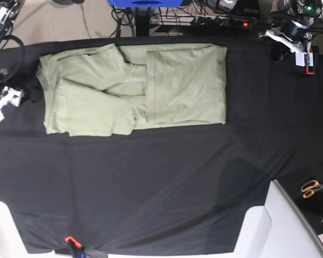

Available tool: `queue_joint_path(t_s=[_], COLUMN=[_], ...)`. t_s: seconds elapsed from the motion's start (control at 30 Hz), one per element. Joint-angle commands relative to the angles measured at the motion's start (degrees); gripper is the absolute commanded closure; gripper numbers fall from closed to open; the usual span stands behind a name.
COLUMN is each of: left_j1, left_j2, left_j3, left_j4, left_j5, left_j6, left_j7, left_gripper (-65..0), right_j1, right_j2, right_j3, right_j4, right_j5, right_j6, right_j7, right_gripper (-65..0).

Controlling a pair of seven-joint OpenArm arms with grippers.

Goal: Fold the T-shirt properly
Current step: 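Grasp the other end of the folded strip with the right gripper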

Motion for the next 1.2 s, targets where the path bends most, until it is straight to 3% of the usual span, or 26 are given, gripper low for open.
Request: queue_joint_path(t_s=[0.0,0.17,0.33,0.53,0.9,1.17], left_j1=[0.42,0.33,-0.73,-1.34,-2.05,-2.05], left_j2=[-0.56,-0.47,-0.56,-0.56,-0.74,-0.74], left_j3=[-0.33,-0.06,-0.15,0.11,-0.06,0.11], left_j4=[0.89,-0.43,-2.98,-3.50,-3.59,-3.59], left_j5=[-0.69,-0.69,-0.69,-0.69,-0.60,-0.60], left_j6=[0.10,0.10,0.10,0.10,0.10,0.10], left_j7=[-1.21,-1.21,-1.21,-1.21,-1.21,-1.12], left_gripper=[0.0,0.0,0.0,0.0,0.0,0.0], right_j1=[-0.32,-0.67,-3.75,-3.92,-3.40,-1.37], right_j2=[-2.51,-4.97,-7.87,-10.60,-10.86,-13.23], right_j3=[-1.41,-4.57,-7.65,-7.30,-4.22,-4.31], right_j4=[-0.79,0.09,10.55,16.71,19.61,18.11], right_j5=[-1.92,-1.92,-1.92,-1.83,-1.83,-1.92], right_j6=[-0.38,-0.38,-0.38,-0.38,-0.38,-0.38], right_j7=[-1.77,-1.77,-1.85,-7.04,-7.22,-6.95], right_gripper=[-49.8,-49.5,-49.4,-49.4,-49.4,-49.4])
